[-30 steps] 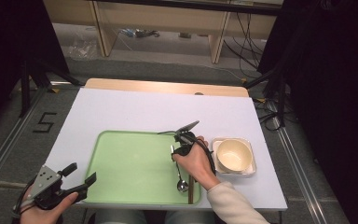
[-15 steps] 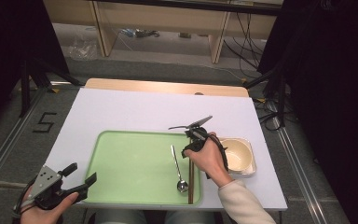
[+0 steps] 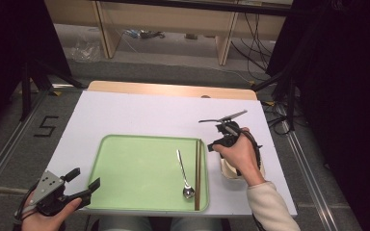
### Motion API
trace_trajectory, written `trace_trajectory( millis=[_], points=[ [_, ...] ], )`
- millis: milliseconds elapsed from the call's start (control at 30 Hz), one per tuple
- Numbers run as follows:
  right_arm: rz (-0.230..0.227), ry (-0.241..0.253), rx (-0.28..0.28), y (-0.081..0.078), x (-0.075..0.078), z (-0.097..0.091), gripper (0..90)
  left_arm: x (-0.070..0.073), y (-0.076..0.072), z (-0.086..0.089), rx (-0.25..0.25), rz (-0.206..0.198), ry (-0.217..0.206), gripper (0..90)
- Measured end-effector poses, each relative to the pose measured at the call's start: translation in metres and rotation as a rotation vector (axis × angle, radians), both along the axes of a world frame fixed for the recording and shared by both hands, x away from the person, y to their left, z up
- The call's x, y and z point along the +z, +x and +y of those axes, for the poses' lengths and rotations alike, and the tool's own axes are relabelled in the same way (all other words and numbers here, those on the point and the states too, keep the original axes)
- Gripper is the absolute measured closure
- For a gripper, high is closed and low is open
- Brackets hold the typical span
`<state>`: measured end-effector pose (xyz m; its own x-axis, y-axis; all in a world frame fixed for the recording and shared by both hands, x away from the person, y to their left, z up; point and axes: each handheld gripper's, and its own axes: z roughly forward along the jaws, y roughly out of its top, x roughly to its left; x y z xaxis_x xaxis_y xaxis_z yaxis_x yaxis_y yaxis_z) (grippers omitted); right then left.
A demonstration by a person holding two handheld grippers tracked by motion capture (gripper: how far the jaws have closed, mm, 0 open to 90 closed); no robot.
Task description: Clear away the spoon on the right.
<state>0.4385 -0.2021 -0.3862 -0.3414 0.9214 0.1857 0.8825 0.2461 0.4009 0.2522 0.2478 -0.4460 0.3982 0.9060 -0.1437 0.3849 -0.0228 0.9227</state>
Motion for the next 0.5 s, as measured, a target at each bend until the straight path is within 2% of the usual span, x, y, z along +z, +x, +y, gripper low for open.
trace_trajectory(
  millis=[133, 167, 200, 233, 300, 333, 367, 400, 433, 467, 500],
  points=[
    [-0.025, 0.015, -0.045, 0.001, 0.005, -0.018, 63.5, 0.0, 0.001, 0.0, -0.002, 0.0, 0.001, 21.9],
    [-0.019, 0.022, -0.058, 0.002, 0.006, -0.022, 63.4, 0.0, 0.001, 0.0, -0.002, 0.001, 0.001, 21.9],
    [-0.026, 0.017, -0.058, 0.003, 0.006, -0.026, 63.2, 0.0, 0.001, 0.0, -0.003, 0.002, 0.002, 21.9],
    [-0.069, -0.001, -0.023, 0.004, 0.004, -0.033, 63.1, 0.0, 0.001, 0.0, -0.003, 0.002, 0.001, 21.9],
    [-0.054, 0.012, -0.045, 0.004, 0.006, -0.038, 63.0, 0.0, 0.001, 0.0, -0.004, 0.001, 0.002, 21.9],
    [-0.033, 0.018, -0.073, 0.002, 0.007, -0.039, 62.9, 0.0, 0.001, -0.001, -0.002, 0.0, 0.0, 21.9],
    [-0.061, 0.01, -0.067, 0.003, 0.007, -0.043, 62.8, -0.001, 0.002, -0.001, -0.006, -0.003, -0.006, 21.9],
    [-0.069, 0.014, -0.059, 0.004, 0.007, -0.047, 62.6, -0.001, 0.002, -0.001, -0.005, -0.003, -0.007, 21.9],
    [-0.069, 0.016, -0.063, 0.004, 0.007, -0.05, 62.2, -0.001, 0.002, -0.001, -0.005, -0.003, -0.008, 21.9],
    [-0.045, 0.026, -0.089, 0.003, 0.009, -0.051, 62.0, -0.001, 0.003, -0.001, -0.004, -0.004, -0.009, 21.9],
    [-0.097, -0.002, -0.052, 0.005, 0.007, -0.057, 61.8, -0.001, 0.003, -0.001, -0.004, -0.004, -0.009, 21.9]
  ],
)
